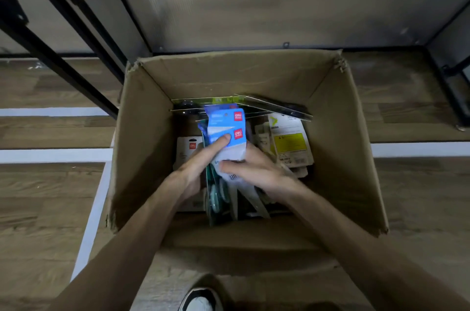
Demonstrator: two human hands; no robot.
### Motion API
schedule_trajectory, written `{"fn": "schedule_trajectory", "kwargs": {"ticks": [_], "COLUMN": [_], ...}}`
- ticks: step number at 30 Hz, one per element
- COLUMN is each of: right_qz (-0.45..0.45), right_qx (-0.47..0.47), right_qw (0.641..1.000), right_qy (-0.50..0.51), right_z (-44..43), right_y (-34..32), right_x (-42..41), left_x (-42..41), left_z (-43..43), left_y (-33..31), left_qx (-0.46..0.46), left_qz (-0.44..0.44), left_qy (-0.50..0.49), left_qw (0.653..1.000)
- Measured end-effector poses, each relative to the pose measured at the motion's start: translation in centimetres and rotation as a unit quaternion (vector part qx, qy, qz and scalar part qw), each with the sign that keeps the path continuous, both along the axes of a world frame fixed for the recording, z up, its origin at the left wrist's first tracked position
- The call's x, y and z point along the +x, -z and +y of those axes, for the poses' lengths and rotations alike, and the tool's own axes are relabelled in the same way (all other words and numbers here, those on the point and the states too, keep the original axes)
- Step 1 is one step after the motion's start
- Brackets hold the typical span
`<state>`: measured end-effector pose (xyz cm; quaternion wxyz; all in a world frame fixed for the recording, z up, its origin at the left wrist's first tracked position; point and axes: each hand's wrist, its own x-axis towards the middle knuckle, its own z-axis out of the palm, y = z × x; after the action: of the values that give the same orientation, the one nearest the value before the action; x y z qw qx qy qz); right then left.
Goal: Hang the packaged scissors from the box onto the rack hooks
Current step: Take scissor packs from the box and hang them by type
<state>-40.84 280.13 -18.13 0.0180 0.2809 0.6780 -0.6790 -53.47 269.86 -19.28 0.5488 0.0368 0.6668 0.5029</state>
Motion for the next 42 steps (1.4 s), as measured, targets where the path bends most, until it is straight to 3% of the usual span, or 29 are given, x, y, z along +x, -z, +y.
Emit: {"fn": "schedule_trajectory", "kwargs": {"ticks": [5, 12, 16, 19, 22, 30, 42], "right_qz": [-0.028, 0.027, -0.002, 0.032, -0.014, 0.012, -0.027], "right_qx": [0.103, -0.039, 0.157, 0.232, 0.316, 0.133, 0.158], "right_qw": [0.994, 0.997, 0.985, 0.971, 0.948, 0.983, 0.970], "right_qy": [0.017, 0.057, 0.070, 0.048, 0.026, 0.126, 0.181], "right_z": [0.8, 0.5, -0.3, 0.7, 1.9, 0.6, 1.7], "right_y": [1.5, -0.1, -4.4, -9.6, -14.8, -31.6, -67.3], "right_x": [0.2, 0.9, -0.5, -1.2, -1.2, 1.5, 1.6], "left_x": [1.1, 2.5, 2.6, 2.0, 2.4, 4.4, 4.0], "left_z": [0.6, 0.8, 1.1, 1.6, 1.7, 1.7, 3.5], "left_y": [0.6, -2.0, -6.2, -10.5, -15.3, -34.6, -70.4], "left_qx": [-0.030, 0.044, 0.118, 0.171, 0.171, 0.101, 0.074], "left_qz": [0.064, 0.113, 0.099, 0.109, 0.091, 0.075, 0.139], "left_qy": [0.007, 0.006, -0.103, -0.149, -0.180, -0.163, -0.102], "left_qw": [0.998, 0.993, 0.983, 0.968, 0.964, 0.979, 0.982]}}
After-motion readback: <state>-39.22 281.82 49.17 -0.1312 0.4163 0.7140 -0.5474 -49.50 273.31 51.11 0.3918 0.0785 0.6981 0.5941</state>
